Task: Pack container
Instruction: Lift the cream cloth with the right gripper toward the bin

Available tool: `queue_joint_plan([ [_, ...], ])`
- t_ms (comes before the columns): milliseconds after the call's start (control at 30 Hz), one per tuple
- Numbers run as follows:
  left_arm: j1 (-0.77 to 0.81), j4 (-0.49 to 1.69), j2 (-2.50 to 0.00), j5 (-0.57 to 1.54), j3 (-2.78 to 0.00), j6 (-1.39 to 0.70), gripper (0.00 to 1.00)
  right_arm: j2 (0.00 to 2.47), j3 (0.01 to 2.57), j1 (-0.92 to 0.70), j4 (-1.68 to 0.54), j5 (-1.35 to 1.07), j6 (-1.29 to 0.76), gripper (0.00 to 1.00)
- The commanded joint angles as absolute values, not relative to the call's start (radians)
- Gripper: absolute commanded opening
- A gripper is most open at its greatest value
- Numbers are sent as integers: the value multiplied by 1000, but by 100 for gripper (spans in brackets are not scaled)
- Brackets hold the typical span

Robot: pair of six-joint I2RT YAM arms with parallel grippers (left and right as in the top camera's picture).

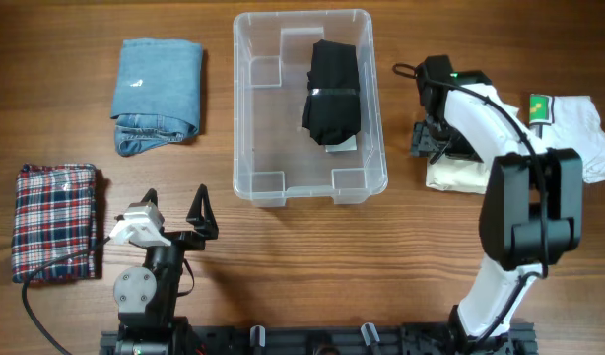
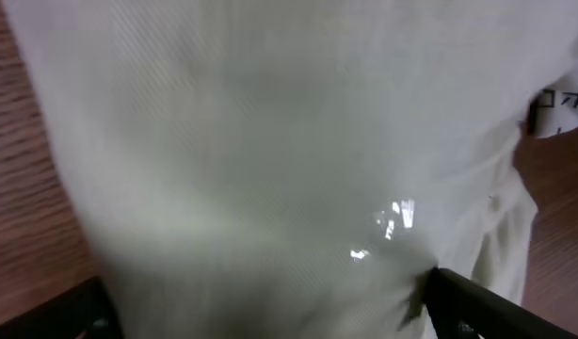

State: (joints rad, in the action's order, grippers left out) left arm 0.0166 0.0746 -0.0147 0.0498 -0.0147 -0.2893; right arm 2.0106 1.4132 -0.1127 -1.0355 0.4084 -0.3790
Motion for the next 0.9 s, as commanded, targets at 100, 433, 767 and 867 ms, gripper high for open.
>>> queue_joint_plan([
  [100, 8, 74, -10, 35, -6, -269, 100, 2056, 1411, -114, -1004, 479, -368, 100],
  [433, 8, 74, -10, 35, -6, -269, 100, 2055, 1414, -114, -965, 479, -370, 61],
  [767, 8, 74, -10, 35, -6, -269, 100, 1975, 1605, -114, -1108, 471, -371, 38],
  [867, 8, 74, -10, 35, -6, -269, 100, 1929, 1680, -115, -1169, 467, -369, 38],
])
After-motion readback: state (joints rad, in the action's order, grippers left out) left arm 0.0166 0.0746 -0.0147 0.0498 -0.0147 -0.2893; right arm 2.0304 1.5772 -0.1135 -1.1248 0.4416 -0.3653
